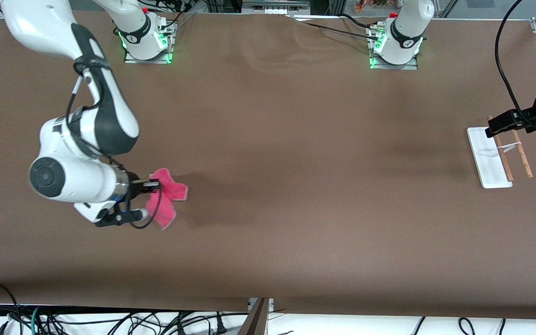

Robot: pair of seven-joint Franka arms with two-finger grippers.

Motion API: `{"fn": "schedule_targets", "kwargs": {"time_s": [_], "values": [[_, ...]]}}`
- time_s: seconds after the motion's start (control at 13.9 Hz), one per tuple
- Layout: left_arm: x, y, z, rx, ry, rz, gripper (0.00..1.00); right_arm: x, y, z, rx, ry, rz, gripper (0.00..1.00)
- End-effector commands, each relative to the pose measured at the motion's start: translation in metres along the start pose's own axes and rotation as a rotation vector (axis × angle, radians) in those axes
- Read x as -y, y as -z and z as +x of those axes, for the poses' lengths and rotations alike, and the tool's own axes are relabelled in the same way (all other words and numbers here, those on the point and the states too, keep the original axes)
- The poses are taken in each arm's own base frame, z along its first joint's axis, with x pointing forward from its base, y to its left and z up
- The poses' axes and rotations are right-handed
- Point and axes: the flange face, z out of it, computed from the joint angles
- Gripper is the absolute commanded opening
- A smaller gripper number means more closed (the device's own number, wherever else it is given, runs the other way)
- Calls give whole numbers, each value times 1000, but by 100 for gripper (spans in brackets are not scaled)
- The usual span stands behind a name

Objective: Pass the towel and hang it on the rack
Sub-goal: 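Lift the pink towel with the right gripper toward the table center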

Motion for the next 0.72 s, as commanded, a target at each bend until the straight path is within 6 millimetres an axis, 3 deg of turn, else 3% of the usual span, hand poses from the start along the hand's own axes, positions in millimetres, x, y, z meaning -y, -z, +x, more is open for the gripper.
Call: {"fn": "schedule_targets", "kwargs": {"time_s": [0.0,0.22,0.36,0.65], "values": [[1,6,3,5,-12,-20,100,61,16,-15,-1,-75,41,0],[-6,2,5,10,-26,-17,100,131,31,-31,-16,-172,98,0],[-12,-2,10,0,-35,-21,100,180,29,-44,-36,-214,123,0],[7,-2,16,-7,-59,-89,100,254,18,-67,-92,-236,168,0]]}}
